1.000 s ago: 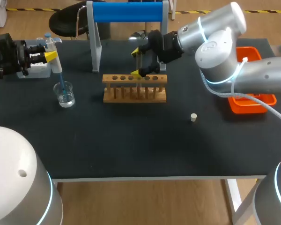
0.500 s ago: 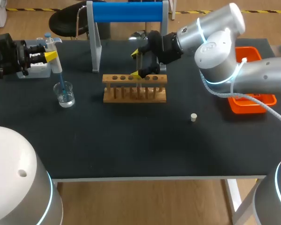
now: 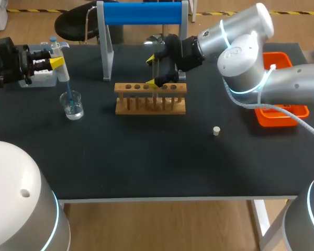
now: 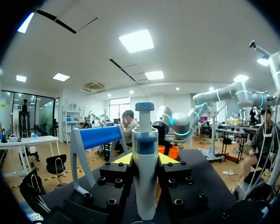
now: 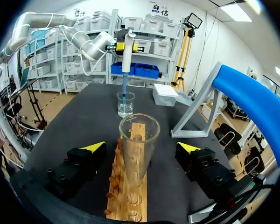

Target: Invert the test tube, pick up the pipette, mount the tip to pipette, aspirate from beaker and dispense into the tube, eject the tip, return the pipette, and cap with the stopper.

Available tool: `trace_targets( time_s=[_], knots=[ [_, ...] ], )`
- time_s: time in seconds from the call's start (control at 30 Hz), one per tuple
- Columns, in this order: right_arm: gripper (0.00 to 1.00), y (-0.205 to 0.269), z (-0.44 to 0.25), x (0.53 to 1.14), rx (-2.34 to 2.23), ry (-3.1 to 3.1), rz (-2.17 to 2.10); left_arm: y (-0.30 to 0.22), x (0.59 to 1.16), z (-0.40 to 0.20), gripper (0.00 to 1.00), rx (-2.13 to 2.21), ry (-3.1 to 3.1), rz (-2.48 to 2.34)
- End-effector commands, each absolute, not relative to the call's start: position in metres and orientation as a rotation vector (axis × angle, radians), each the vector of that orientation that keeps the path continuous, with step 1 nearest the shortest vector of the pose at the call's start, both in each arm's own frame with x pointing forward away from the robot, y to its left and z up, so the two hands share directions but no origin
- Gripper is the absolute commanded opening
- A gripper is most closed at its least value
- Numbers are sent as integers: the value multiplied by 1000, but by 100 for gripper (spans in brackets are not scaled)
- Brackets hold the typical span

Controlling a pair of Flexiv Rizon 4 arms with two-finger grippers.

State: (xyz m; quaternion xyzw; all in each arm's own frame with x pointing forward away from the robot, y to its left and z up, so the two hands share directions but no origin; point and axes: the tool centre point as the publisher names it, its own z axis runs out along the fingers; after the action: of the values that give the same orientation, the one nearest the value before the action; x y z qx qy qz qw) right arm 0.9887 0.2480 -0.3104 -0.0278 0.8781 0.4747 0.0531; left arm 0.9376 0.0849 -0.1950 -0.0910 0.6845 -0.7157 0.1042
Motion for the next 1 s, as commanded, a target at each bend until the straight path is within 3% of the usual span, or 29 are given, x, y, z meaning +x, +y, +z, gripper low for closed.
trace_targets(
  time_s=[0.03, 1.0],
  knots=[
    [100, 247, -309, 989, -87, 2675, 1440, 86, 938, -195, 0, -267, 2021, -2111],
    [100, 247, -309, 989, -87, 2675, 1440, 70, 930, -147, 0, -200, 2091, -1987]
  ],
)
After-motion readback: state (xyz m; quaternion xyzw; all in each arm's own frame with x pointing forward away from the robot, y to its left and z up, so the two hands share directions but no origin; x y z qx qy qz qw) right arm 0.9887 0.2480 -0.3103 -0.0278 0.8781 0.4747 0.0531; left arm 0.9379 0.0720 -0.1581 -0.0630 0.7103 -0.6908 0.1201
